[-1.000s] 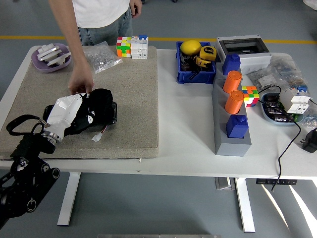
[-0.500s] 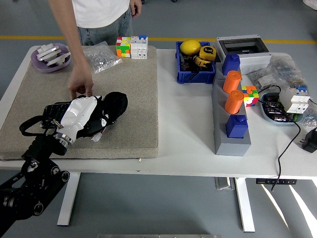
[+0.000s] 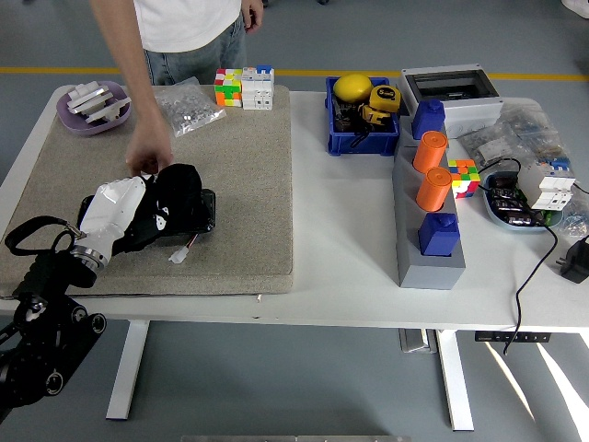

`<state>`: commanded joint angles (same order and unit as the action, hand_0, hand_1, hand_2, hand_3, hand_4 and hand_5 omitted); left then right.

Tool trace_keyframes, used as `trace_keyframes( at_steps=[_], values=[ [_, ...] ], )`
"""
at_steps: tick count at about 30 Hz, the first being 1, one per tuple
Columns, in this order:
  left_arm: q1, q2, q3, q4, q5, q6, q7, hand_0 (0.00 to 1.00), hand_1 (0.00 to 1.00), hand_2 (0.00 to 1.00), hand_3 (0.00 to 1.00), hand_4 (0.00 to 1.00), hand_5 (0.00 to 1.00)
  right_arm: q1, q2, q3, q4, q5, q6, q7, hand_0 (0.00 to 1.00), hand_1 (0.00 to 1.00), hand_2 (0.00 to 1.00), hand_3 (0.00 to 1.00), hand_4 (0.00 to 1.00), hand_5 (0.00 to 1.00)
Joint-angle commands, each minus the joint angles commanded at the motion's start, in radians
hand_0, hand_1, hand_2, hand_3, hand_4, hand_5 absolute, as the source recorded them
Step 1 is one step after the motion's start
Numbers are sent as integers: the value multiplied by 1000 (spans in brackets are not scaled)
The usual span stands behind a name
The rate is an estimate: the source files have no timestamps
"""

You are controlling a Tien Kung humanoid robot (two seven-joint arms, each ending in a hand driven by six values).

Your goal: Pick the rag up,wipe the panel,place it on the desk

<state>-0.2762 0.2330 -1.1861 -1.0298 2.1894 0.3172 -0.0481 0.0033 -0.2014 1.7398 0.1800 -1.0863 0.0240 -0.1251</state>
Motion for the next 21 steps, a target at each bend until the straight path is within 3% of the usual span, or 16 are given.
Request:
trace_keyframes(
  at_steps=[8,21],
  values=[
    [17,37,-70,38,18,-5,-1,250,138,566,430,2,2,-1,-7,-9,0,9,0,-2,769,636,690,605,998,545],
    [41,38,-235,78,80,-8,-3,250,142,564,431,2,2,-1,-4,-4,0,1,3,1,769,636,690,605,998,545]
  ],
)
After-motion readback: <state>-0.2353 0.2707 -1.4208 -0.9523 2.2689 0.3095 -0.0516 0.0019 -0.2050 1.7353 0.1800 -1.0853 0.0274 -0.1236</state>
